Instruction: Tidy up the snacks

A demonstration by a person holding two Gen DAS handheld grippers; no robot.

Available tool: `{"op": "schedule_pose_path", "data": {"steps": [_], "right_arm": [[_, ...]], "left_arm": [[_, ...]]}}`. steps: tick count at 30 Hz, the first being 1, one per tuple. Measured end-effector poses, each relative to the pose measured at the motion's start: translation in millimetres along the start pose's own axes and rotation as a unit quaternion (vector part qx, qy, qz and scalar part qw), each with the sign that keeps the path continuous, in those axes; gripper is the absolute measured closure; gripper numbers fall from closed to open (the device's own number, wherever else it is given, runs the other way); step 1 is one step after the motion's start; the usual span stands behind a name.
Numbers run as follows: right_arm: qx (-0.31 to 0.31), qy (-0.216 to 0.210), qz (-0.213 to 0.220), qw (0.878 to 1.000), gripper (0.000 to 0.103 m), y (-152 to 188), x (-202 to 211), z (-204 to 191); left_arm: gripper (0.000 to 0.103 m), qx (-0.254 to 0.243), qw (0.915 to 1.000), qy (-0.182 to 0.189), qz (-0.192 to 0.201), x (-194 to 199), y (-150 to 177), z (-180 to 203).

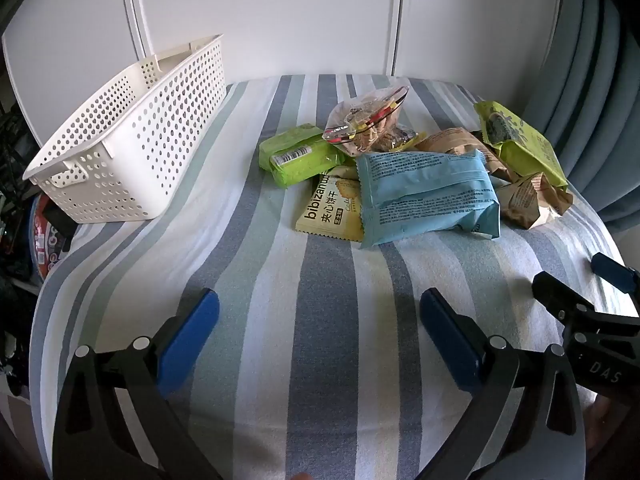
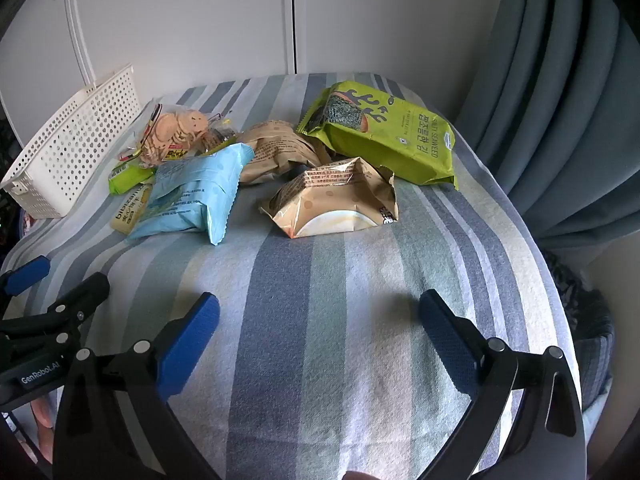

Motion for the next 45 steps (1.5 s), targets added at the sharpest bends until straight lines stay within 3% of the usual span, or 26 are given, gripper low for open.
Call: {"op": "schedule_pose_path", "data": {"steps": [45], "right_arm": [[0.0, -0.001, 0.0, 1.0, 0.005, 2.9, 3.8, -1.1]], "left_arm": [[0.002, -0.001, 1.0, -0.001, 0.0, 0.3, -0.8, 0.4]]}}
Point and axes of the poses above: each gripper's, at about its wrist camera, not at the fingertips, and x roughly against the way its jaws point, z to its right, y to its underside, the point moved 1 cm from there along -x, roughly the way its jaws point, and after that the axes turned 15 degrees about y, right-handed, at the moved point
